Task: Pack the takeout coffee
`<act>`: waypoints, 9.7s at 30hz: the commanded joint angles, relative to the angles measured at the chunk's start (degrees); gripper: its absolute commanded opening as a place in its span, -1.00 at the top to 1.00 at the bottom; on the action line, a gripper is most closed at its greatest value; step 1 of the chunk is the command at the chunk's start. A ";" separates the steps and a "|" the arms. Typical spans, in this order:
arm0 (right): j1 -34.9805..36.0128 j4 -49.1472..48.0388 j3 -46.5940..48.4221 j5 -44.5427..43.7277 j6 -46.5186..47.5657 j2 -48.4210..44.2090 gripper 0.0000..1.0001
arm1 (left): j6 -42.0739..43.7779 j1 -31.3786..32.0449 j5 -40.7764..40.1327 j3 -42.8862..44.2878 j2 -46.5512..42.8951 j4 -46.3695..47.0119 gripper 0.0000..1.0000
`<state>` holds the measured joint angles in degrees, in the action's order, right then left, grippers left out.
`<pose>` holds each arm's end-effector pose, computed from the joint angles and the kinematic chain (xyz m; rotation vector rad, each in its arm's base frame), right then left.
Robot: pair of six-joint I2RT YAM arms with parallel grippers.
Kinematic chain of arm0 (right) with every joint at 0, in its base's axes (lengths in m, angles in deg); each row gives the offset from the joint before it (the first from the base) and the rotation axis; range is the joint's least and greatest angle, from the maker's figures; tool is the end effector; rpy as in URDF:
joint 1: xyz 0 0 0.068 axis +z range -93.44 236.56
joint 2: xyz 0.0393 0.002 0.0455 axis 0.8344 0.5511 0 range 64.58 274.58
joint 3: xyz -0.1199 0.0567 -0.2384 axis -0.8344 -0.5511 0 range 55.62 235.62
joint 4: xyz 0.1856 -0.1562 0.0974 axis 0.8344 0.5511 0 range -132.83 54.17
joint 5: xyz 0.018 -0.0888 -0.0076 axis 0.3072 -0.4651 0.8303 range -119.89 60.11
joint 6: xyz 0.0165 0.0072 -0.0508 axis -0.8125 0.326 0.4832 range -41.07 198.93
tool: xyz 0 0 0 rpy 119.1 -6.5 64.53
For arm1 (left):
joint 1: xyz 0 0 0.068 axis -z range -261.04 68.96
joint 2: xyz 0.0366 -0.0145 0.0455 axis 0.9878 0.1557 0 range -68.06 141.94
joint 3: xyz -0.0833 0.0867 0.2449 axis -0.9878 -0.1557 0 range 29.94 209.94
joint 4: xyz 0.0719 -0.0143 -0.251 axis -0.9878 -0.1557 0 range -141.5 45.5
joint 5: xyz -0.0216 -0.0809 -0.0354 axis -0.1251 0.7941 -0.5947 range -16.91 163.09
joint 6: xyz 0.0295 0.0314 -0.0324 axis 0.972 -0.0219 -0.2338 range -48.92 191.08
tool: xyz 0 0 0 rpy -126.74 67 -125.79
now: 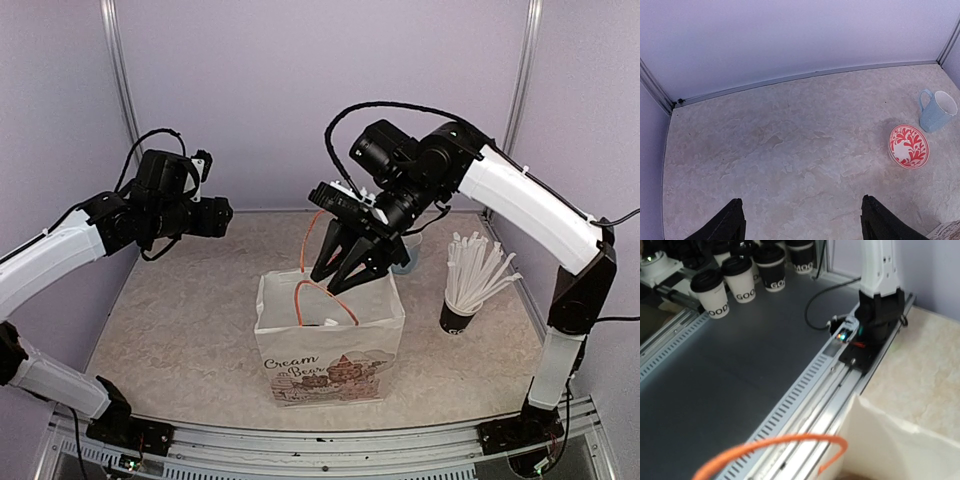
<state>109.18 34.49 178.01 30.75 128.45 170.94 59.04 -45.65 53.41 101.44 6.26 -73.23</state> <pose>0.1923 0.3027 0.4119 -2.0376 1.1964 1.3824 0.2417 -0.1570 0.3593 0.2234 2.0770 -0.1376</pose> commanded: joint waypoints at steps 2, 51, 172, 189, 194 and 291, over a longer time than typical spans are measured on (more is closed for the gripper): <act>0.25 0.75 -3.39 -5.15 2.83 -5.61 0.22 | -0.25 -0.33 0.76 -1.40 -0.57 1.29 -0.55; -30.70 -8.54 -38.95 -38.20 -5.26 -27.46 1.00 | 0.57 -0.33 5.09 -2.36 -0.66 3.03 -0.55; -7.45 -16.32 -2.66 -9.14 -15.92 -9.65 0.24 | 1.08 -1.30 4.63 -4.88 -2.57 -2.10 -0.58; -24.68 -10.70 -9.31 -24.63 -5.72 -14.53 0.01 | 2.58 -1.35 4.10 -6.27 -3.43 -1.19 -0.58; -33.64 -5.36 -10.23 -32.36 0.94 -8.88 0.01 | 2.79 -1.30 4.70 -6.34 -3.96 -1.15 -0.58; -46.91 1.68 -10.47 -68.71 9.19 20.57 0.31 | 2.76 -1.36 8.25 -18.13 -8.05 2.26 -0.58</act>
<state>62.89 35.38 166.99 -35.08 137.96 193.48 60.99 -46.63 60.91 84.35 -1.37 -72.37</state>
